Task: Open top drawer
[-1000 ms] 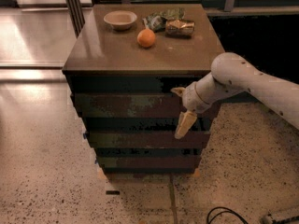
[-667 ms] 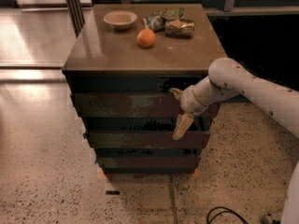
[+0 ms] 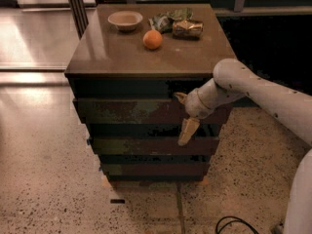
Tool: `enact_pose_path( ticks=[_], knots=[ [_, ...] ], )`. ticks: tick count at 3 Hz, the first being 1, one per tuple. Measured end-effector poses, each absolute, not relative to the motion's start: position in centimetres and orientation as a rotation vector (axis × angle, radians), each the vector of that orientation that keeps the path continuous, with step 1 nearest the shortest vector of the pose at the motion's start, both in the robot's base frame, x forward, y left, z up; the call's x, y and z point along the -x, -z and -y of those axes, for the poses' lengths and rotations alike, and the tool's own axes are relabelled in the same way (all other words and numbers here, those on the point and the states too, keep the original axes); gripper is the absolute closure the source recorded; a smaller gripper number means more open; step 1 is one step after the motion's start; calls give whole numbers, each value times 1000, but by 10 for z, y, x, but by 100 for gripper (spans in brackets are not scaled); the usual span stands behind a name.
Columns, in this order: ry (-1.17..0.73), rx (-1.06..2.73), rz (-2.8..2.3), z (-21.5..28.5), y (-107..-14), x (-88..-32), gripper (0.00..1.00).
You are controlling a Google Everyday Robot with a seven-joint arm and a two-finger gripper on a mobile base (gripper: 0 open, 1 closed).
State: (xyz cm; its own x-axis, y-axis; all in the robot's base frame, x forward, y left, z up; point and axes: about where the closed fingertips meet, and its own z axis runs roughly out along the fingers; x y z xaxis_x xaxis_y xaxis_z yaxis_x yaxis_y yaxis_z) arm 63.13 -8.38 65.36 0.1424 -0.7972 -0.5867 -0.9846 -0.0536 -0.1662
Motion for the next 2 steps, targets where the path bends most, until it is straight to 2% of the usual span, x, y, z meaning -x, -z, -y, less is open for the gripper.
enact_pose_path(
  ticks=[2],
  knots=[
    [-523, 1907, -1739, 87, -652, -619, 0]
  ],
)
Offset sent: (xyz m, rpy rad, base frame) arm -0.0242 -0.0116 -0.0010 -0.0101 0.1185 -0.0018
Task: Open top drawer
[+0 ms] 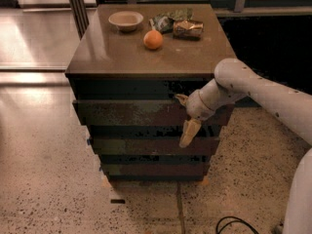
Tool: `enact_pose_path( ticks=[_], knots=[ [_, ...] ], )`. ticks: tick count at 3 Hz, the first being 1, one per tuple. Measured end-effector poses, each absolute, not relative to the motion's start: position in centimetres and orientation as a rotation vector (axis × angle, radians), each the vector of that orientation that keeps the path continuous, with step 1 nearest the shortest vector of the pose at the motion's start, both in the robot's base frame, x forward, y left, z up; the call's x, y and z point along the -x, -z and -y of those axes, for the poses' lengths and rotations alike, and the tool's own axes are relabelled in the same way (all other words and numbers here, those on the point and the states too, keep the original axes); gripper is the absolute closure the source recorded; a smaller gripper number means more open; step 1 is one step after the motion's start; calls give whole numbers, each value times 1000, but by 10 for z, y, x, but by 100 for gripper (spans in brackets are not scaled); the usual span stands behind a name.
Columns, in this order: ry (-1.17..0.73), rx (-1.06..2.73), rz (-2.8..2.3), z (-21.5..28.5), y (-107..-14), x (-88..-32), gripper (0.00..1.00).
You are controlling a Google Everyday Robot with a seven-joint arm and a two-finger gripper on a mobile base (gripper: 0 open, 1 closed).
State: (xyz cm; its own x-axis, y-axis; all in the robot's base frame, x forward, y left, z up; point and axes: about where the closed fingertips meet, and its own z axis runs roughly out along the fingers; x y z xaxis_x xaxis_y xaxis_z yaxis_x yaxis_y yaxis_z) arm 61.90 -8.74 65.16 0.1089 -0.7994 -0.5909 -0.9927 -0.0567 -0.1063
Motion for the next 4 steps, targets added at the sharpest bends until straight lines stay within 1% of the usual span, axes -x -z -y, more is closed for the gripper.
enact_pose_path(
  ticks=[1, 2, 4],
  knots=[
    [-524, 1907, -1739, 87, -655, -619, 0],
    [-565, 1926, -1756, 91, -657, -607, 0],
    [-600, 1945, -1757, 88, -651, -602, 0]
  ],
)
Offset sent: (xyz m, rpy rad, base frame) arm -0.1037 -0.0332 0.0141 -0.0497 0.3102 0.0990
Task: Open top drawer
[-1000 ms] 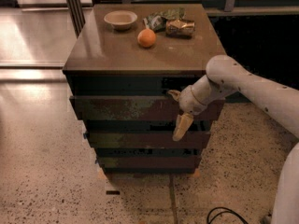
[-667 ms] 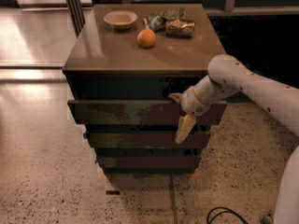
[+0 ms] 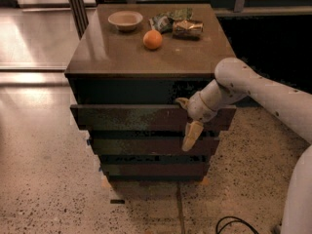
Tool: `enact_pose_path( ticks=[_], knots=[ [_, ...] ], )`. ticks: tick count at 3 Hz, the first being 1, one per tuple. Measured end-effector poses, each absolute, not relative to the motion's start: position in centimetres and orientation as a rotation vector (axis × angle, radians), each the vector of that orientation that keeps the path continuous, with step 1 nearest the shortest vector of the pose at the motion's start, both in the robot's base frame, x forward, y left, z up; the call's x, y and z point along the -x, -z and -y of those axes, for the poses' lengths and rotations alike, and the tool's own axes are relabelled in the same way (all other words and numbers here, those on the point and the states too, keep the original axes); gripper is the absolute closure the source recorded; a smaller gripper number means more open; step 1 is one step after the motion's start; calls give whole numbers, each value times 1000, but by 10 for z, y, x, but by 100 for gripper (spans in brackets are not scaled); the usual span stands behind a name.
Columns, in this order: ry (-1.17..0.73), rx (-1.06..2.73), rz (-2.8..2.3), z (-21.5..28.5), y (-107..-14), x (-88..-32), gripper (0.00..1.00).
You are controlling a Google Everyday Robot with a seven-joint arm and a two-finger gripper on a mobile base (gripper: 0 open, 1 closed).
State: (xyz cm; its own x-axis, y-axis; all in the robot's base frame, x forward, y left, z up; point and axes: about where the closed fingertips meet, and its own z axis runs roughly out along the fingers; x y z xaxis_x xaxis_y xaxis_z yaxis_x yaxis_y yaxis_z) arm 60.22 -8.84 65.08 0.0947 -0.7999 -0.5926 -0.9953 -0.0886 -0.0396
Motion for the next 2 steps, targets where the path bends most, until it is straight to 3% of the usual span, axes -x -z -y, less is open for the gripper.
enact_pose_path(
  ticks=[2],
  knots=[
    [-625, 1956, -1775, 91, -653, -593, 0]
  ],
)
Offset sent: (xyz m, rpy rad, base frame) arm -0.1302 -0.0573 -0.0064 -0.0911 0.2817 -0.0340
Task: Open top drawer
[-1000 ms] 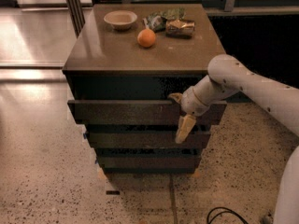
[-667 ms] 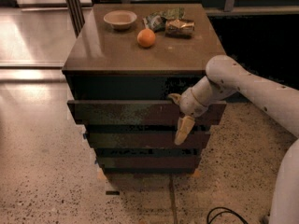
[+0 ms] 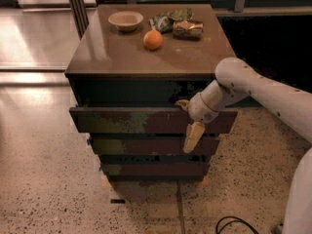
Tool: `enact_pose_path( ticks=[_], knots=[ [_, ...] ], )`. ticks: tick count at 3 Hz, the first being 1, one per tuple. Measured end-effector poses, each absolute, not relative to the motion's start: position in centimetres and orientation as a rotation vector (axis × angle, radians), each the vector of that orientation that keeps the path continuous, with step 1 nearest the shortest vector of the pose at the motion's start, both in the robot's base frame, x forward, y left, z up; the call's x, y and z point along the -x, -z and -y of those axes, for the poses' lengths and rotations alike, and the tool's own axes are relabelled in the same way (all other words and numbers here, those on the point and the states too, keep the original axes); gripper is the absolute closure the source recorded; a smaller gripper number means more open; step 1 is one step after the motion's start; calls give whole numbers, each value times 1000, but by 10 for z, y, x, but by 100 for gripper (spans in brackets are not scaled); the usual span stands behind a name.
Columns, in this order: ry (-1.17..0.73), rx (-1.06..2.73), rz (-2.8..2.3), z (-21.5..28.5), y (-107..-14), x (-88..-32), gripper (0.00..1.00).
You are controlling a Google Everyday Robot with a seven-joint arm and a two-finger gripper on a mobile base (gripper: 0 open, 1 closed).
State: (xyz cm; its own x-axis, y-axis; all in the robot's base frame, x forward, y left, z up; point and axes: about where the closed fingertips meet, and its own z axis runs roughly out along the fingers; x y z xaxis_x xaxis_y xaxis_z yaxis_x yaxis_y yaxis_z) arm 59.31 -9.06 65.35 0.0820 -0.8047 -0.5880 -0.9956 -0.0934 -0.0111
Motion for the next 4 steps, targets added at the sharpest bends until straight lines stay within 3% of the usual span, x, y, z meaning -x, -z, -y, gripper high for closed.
enact_pose_path(
  ticks=[4],
  knots=[
    [-707, 2054, -1915, 114, -661, -530, 0]
  ],
)
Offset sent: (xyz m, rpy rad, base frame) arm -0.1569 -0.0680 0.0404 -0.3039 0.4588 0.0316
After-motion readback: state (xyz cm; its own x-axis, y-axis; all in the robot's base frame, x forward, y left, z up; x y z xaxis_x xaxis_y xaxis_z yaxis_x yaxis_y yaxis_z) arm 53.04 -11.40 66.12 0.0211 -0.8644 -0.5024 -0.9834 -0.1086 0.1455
